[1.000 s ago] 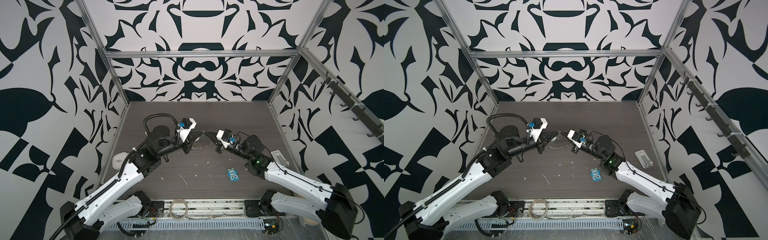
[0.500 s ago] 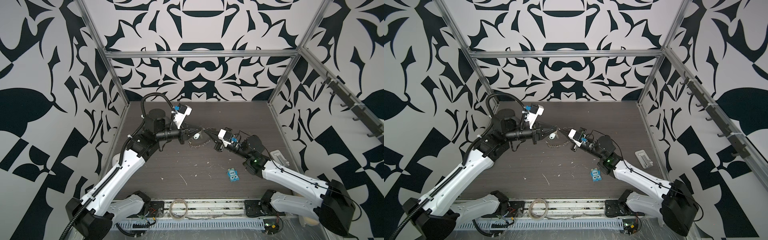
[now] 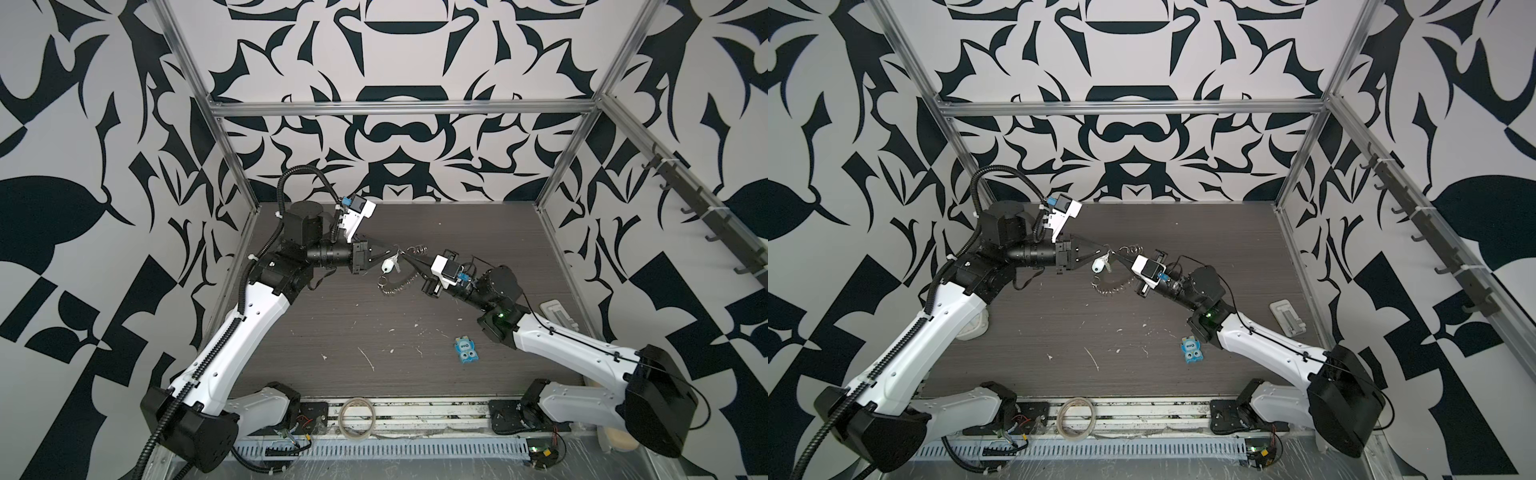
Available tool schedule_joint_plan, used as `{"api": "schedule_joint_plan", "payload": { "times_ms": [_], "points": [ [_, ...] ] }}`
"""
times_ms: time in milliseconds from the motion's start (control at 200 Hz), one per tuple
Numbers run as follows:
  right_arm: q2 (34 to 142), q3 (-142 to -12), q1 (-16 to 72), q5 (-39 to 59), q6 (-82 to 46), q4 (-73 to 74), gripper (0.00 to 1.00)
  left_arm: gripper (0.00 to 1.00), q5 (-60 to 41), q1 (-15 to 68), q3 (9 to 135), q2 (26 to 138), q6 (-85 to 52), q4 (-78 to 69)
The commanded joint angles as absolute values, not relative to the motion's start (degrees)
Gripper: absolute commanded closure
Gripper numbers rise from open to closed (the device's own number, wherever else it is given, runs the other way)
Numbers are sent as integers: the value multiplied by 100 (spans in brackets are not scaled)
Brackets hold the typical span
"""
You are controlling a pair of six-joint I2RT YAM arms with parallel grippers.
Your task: Remove the keys from the keyring
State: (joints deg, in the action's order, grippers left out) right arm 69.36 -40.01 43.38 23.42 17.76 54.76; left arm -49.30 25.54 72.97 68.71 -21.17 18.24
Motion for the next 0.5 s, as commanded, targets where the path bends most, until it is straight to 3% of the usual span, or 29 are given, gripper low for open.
{"api": "schedule_joint_plan", "payload": {
  "times_ms": [0, 315, 495],
  "points": [
    [6898, -3985, 4342, 2328, 1522, 5929, 100, 100, -4639, 2433, 7605, 6794, -2015, 1784],
    [7049, -4088, 4346, 2140, 1213, 5509, 100, 100, -4368, 2435, 7722, 6749, -1752, 2102],
    [7111, -4244, 4343, 2146, 1084, 5185, 85, 100, -4350, 2435, 7690, 6707, -1715, 2092]
  ]
}}
